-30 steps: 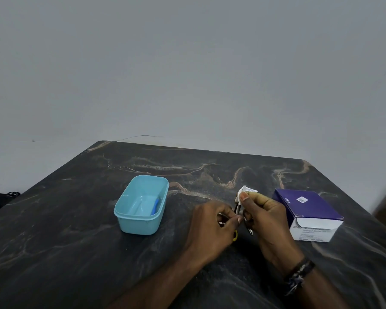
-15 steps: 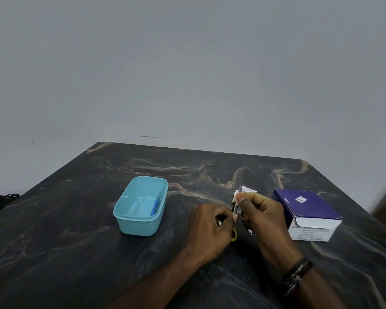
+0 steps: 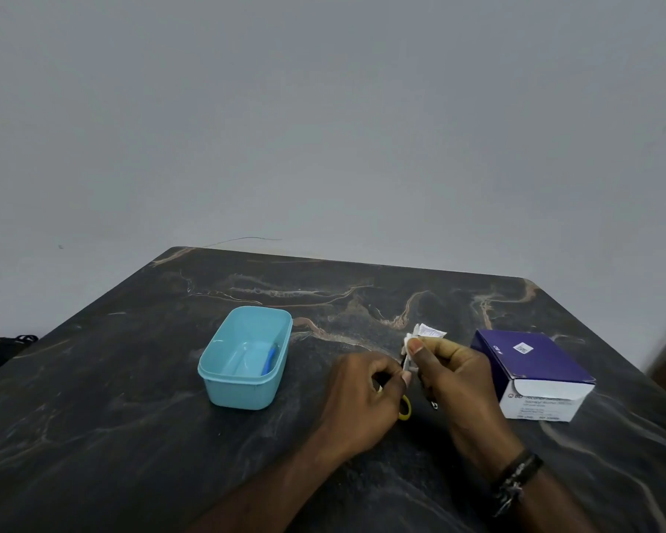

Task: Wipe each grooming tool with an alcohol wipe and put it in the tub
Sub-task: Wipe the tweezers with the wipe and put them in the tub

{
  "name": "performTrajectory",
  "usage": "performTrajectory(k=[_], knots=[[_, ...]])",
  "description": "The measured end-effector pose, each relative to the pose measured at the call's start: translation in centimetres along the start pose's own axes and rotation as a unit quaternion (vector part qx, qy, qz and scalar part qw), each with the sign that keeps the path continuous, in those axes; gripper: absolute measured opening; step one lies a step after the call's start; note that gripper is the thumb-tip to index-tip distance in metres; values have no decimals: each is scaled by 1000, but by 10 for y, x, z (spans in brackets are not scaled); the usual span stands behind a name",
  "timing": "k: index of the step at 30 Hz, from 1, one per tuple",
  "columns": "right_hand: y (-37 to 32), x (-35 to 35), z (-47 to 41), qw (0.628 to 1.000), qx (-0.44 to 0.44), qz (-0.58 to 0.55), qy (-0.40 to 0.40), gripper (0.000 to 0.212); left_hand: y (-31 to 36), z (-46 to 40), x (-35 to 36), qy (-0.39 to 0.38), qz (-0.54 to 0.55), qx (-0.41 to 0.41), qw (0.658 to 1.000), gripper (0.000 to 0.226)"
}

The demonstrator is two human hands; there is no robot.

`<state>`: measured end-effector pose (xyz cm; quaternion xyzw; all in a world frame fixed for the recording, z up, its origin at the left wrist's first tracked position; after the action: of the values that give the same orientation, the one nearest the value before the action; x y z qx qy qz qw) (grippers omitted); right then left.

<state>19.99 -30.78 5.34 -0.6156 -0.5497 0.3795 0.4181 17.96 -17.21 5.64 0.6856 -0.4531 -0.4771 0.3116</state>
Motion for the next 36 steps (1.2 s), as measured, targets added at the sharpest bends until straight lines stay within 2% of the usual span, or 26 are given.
performTrajectory(k=[5,11,18,22,25,27,30,36], knots=[[1,5,2,1000,-2,4,-17,15,0,1,-2,5,-7,1,1000,21],[5,-11,-1,997,17,-50,56,17,11,7,5,-7,-52,35,998,17],[6,8,3,999,11,-15,-26,16,5,3,-7,35,-64,20,997,20],[6,5,3,1000,20,-23,-2,17,6,4,-5,24,-55,15,998,18],[8,-6,0,996,37,-72,45,18,11,7,2,-6,-39,23,999,15],[7,-8,-1,995,39,-83,50,18,9,7,4,-8,-25,7,1000,14],[6,-9,-1,995,34,-83,47,20,4,3,-5,23,6,-13,1000,13],[4,-10,-2,993,45,-99,47,15,-2,-6,-31,82,160,-67,981,7]])
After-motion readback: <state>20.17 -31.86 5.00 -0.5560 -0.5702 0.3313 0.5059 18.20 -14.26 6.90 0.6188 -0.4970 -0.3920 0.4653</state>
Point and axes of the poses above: each hand's wrist, its own z-axis away from the middle knuckle, its own x-axis out of the palm, y = z × x, the point moved 9 cm from there along -z, towards the middle knuckle, and after that the axes turned 8 degrees about -x, right-handed, at the moved point
